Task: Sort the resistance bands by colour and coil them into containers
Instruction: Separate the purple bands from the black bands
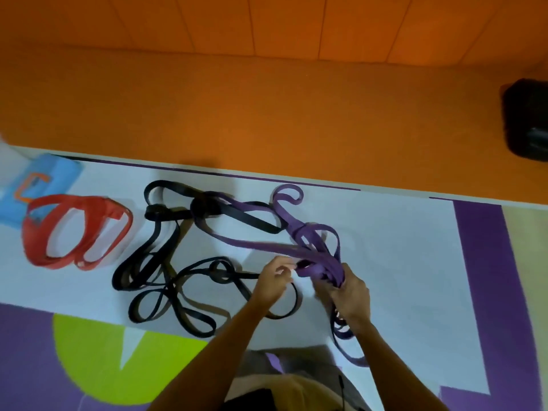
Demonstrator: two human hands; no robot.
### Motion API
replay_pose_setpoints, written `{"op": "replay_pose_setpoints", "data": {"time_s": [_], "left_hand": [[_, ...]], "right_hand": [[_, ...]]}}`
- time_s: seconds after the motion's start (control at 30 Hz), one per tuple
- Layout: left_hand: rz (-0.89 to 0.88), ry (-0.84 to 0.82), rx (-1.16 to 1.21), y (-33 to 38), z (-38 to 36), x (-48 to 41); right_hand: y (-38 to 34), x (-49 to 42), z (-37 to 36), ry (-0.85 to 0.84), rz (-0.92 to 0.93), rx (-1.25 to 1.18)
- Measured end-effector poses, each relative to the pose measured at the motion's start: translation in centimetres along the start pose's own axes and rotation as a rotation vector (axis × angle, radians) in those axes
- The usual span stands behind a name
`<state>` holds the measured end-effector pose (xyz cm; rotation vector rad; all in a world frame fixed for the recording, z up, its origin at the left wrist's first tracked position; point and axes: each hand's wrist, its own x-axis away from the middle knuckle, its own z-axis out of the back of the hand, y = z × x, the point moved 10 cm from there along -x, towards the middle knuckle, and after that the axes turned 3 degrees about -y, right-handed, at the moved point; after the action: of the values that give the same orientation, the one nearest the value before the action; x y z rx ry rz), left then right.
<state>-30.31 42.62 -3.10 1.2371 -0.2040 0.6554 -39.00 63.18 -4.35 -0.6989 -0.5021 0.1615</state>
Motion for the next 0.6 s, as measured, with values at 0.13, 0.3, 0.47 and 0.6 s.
{"op": "replay_pose_setpoints", "data": {"time_s": [0.13, 0.3, 0.47, 0.6], "left_hand": [[0.039, 0.163, 0.062, 1.2, 2.7, -1.3], [-0.039, 0.240, -0.207, 2.9, 5.3, -1.9], [-0.162, 0.390, -0.295, 5.3, 7.2, -1.6], [-0.084, 0.102, -0.463, 5.2, 5.0, -3.4]], "right_hand": [[0.3, -1.1, 5.2, 0.116, -0.001, -0.098], [-0.6, -1.4, 11.2, 0.294, 0.049, -0.115], [-1.8, -0.2, 14.3, 0.412, 0.094, -0.139], [-2.9, 1.1, 15.5, 0.481, 0.140, -0.168]]}}
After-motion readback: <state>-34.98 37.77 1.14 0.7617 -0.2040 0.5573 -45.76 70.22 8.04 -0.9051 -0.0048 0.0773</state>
